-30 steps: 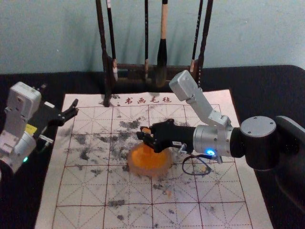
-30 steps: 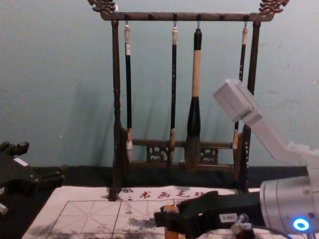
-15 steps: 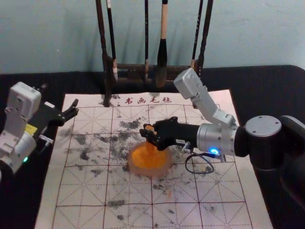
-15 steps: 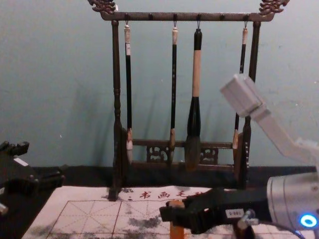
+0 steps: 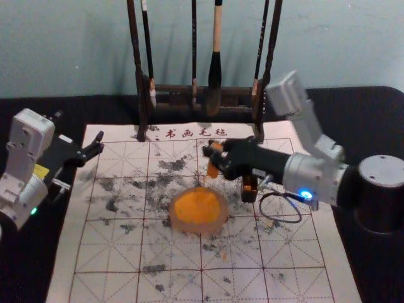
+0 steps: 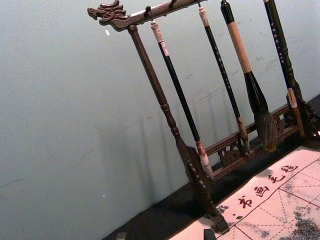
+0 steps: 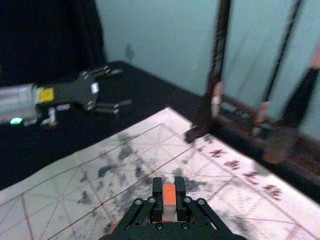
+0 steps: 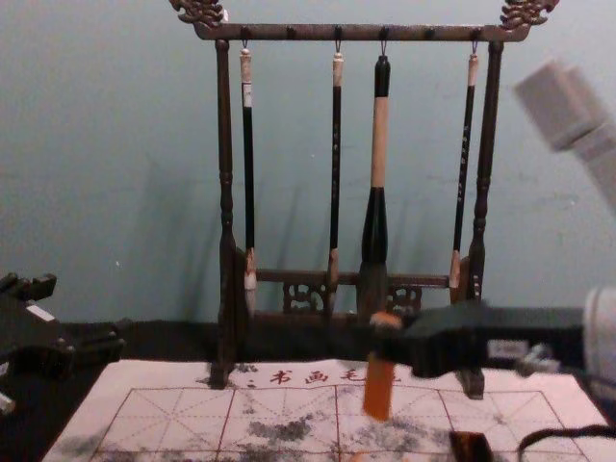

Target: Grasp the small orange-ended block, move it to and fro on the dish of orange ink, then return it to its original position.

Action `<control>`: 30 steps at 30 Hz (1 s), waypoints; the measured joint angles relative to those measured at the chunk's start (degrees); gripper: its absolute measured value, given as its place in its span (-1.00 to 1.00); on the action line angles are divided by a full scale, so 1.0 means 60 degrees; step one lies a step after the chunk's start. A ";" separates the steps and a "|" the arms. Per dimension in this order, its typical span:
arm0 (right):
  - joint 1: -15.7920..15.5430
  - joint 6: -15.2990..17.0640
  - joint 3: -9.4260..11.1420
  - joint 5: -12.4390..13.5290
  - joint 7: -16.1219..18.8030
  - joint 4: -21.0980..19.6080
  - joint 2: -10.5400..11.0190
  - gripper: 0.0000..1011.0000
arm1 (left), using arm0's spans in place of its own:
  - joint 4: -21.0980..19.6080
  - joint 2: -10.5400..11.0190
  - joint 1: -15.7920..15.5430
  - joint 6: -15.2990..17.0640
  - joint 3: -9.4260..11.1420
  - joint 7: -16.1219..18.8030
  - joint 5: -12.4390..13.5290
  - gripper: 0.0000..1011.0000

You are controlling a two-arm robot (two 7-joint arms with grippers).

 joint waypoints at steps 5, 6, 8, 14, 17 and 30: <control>-0.0596 -0.0133 0.0520 0.0146 -0.0658 -0.0705 0.0156 -0.74 | 0.0000 0.0000 0.0000 0.0000 0.0000 0.0000 0.0000 0.98; -0.0722 -0.0161 0.0620 0.0164 -0.0792 -0.0821 0.0173 -0.74 | 0.0000 0.0000 0.0000 0.0000 0.0000 0.0000 0.0000 0.98; -0.1058 -0.0254 0.0889 0.0200 -0.1119 -0.1106 0.0192 -0.74 | 0.0000 0.0000 0.0000 0.0000 0.0000 0.0000 0.0000 0.98; -0.1763 -0.0502 0.1342 0.0210 -0.1646 -0.1506 0.0183 -0.74 | 0.0000 0.0000 0.0000 -0.0001 0.0000 0.0000 0.0000 0.98; -0.2102 -0.0747 0.1487 0.0054 -0.1812 -0.1539 0.0128 -0.74 | 0.0000 0.0000 -0.0001 -0.0001 0.0000 0.0000 0.0000 0.98; -0.2456 -0.1123 0.1740 -0.0291 -0.1921 -0.1097 -0.0329 -0.74 | 0.0000 0.0000 0.0000 -0.0001 0.0000 0.0000 0.0001 0.98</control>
